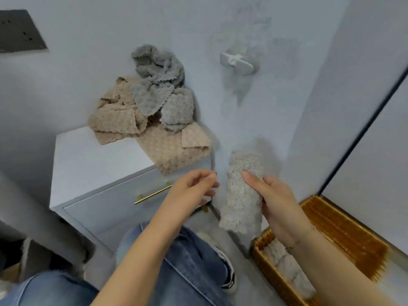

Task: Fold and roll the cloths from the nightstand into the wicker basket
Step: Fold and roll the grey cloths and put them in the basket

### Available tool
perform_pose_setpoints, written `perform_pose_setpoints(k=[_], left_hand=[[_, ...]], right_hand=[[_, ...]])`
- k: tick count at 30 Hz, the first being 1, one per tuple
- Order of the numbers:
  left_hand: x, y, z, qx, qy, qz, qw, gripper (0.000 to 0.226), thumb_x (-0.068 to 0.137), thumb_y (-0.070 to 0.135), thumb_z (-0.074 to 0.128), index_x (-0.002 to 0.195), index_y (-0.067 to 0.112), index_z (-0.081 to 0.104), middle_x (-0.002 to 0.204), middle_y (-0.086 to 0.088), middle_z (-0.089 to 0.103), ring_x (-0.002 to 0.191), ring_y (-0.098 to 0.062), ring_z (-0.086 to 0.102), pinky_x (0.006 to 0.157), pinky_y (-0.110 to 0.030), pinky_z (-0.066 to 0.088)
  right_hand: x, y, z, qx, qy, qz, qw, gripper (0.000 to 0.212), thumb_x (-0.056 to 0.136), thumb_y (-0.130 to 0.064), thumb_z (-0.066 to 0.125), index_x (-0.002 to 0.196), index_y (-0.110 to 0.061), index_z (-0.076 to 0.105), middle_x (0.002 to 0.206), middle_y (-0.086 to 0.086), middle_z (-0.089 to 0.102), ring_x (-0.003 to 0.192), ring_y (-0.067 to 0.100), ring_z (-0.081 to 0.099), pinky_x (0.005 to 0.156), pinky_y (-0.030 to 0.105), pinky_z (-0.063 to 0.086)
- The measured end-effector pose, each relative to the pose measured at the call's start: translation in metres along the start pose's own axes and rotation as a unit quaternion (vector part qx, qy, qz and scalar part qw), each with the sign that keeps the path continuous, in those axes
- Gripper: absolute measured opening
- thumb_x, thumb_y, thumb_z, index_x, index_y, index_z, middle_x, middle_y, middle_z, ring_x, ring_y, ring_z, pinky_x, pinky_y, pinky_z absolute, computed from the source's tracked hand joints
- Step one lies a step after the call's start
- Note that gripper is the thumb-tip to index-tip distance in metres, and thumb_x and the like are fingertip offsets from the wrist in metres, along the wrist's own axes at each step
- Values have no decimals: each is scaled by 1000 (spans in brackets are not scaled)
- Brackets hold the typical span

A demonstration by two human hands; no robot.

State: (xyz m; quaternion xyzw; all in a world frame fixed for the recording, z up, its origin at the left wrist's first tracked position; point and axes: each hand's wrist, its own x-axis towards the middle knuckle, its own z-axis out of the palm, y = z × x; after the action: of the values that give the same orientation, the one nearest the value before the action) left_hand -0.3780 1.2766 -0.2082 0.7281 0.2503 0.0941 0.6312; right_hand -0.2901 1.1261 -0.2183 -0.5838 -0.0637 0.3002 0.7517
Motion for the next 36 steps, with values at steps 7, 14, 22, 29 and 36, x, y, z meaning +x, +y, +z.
perform_pose_setpoints(k=[7, 14, 22, 29, 36], left_hand=[[15, -21, 92, 65, -143, -24, 987, 22, 98, 34, 52, 113, 25, 64, 101, 11, 71, 93, -5, 66, 81, -21, 53], [68, -83, 192, 234, -237, -29, 942, 20, 93, 29, 58, 109, 20, 66, 105, 5, 66, 101, -13, 61, 91, -30, 49], [97, -219, 236, 468, -370, 99, 796, 33, 91, 25, 58, 124, 21, 60, 126, 1, 57, 121, -18, 49, 102, -33, 39], [100, -281, 238, 498, -424, 63, 754, 50, 99, 29, 50, 146, 20, 38, 158, -6, 24, 149, -26, 11, 119, -32, 5], [102, -291, 247, 512, -421, 50, 747, 49, 101, 28, 46, 148, 20, 35, 158, -5, 25, 150, -27, 3, 121, -44, 3]], right_hand=[[-27, 33, -115, 52, 151, 24, 987, 36, 85, -25, 68, 115, -6, 66, 108, 9, 72, 98, 23, 70, 83, 37, 56], [-15, 85, -235, 83, 311, 51, 945, 35, 87, -26, 68, 117, -7, 65, 108, 8, 72, 97, 23, 70, 85, 41, 55], [23, 191, -311, -96, 456, 192, 864, 16, 92, -26, 63, 96, -13, 55, 91, 5, 60, 75, 16, 57, 64, 31, 47], [54, 251, -315, -239, 462, 272, 809, 69, 95, -23, 52, 148, -4, 11, 137, 23, 45, 121, 41, 49, 98, 46, 43], [68, 270, -315, -289, 438, 389, 757, 78, 97, -22, 49, 150, -10, -6, 149, 21, 28, 133, 37, 38, 106, 45, 35]])
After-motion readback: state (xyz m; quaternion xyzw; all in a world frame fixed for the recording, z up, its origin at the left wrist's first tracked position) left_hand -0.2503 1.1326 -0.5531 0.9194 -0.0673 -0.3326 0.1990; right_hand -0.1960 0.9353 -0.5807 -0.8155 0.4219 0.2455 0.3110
